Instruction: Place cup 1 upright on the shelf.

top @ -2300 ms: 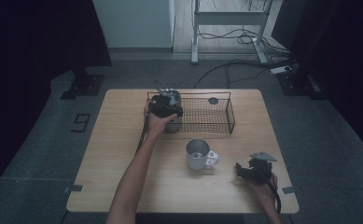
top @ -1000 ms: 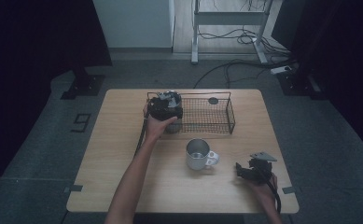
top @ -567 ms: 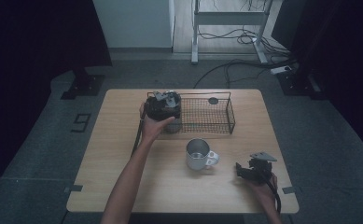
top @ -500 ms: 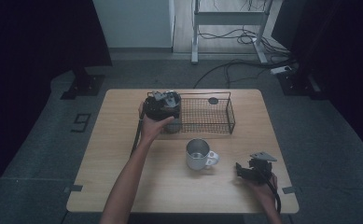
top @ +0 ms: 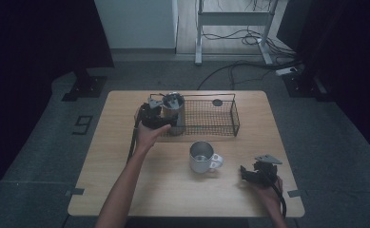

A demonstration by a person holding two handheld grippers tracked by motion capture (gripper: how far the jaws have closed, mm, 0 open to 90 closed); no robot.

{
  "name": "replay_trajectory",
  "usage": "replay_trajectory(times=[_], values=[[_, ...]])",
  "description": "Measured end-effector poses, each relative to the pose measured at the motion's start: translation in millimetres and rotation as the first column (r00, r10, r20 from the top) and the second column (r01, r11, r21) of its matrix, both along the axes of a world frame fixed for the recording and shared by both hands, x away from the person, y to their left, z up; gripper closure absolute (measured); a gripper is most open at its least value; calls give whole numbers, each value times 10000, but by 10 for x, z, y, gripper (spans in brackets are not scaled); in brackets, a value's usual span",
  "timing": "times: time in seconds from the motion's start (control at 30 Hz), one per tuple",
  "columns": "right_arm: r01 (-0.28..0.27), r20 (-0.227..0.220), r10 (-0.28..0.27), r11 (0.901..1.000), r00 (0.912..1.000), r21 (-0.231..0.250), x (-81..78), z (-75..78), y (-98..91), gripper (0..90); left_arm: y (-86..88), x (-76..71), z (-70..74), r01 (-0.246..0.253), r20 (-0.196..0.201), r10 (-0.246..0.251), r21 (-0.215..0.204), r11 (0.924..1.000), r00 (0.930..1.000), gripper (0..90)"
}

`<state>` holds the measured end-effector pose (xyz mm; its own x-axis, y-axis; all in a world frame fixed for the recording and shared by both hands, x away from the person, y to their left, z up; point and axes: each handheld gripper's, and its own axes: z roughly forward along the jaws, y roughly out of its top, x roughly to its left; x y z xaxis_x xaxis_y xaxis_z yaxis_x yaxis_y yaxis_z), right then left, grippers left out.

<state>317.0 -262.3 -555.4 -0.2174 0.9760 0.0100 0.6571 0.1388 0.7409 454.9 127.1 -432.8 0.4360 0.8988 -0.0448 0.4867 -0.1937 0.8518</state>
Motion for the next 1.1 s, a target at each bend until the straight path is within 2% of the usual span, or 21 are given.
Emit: replay_trajectory(times=[0.27, 0.4, 0.67, 0.93, 1.1], values=[[6, 0, -6, 10000, 10000, -4, 0, 0, 0, 136, 18, -154, -22, 553, 37, -552, -46, 9985, 9985, 47], [6, -10, -6, 10000, 10000, -17, 0, 1, 0, 135, 29, -251, -67, 713, 73, -715, 179, 9973, 9974, 49], [115, -15, -115, 9999, 9999, 1, 1, 1, 6, 134, 170, -482, -158, 893, -132, -890, 234, 9957, 9959, 53], [124, -16, -124, 9999, 9999, -4, 1, 1, 5, 135, 307, -709, -333, 1050, -421, -1038, 290, 9940, 9937, 54], [140, -13, -140, 9999, 9999, -5, 1, 1, 4, 135, 395, -839, -488, 1052, -688, -1039, 164, 9943, 9922, 57]])
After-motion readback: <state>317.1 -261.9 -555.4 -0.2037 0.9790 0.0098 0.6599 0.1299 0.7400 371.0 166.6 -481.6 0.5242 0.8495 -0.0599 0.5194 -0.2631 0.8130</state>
